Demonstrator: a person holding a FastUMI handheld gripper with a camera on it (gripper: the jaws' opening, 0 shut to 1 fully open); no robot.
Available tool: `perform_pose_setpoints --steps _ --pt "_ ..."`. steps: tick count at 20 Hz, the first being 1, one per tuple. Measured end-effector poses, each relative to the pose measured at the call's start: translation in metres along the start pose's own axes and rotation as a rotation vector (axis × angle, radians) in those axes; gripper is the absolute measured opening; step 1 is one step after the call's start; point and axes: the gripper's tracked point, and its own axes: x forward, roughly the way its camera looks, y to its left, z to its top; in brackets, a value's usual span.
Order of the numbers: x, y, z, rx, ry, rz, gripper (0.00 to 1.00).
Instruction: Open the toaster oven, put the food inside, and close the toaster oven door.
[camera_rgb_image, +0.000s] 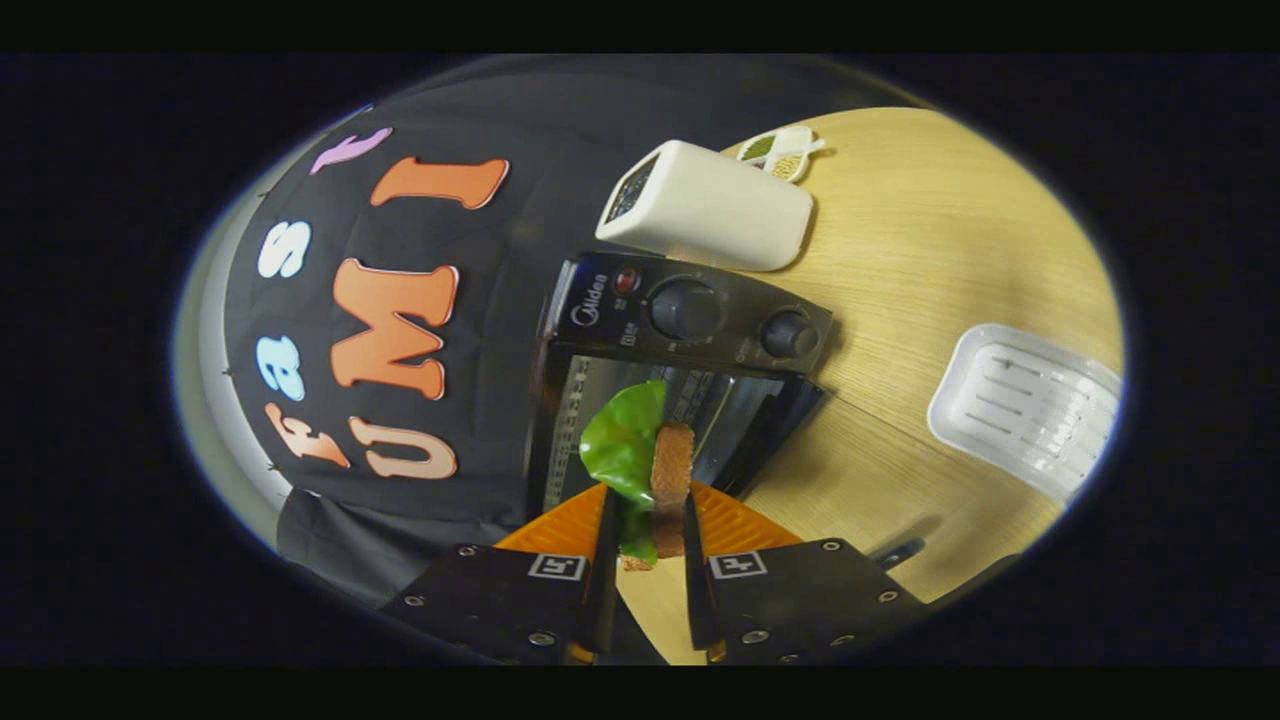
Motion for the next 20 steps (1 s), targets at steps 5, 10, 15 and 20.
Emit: perform_pose_setpoints --steps 5,10,15,20 --pt "0.04 0.004 -0.011 0.122 -0.14 -0.011 0.3" --pt "0.076 0.012 -0.029 0.109 -0.178 -0.08 0.34" --pt "0.095 0.01 -0.05 0.071 -0.116 -0.157 0.48" --pt "0.093 0.01 -0.066 0.057 -0.071 -0.185 0.91"
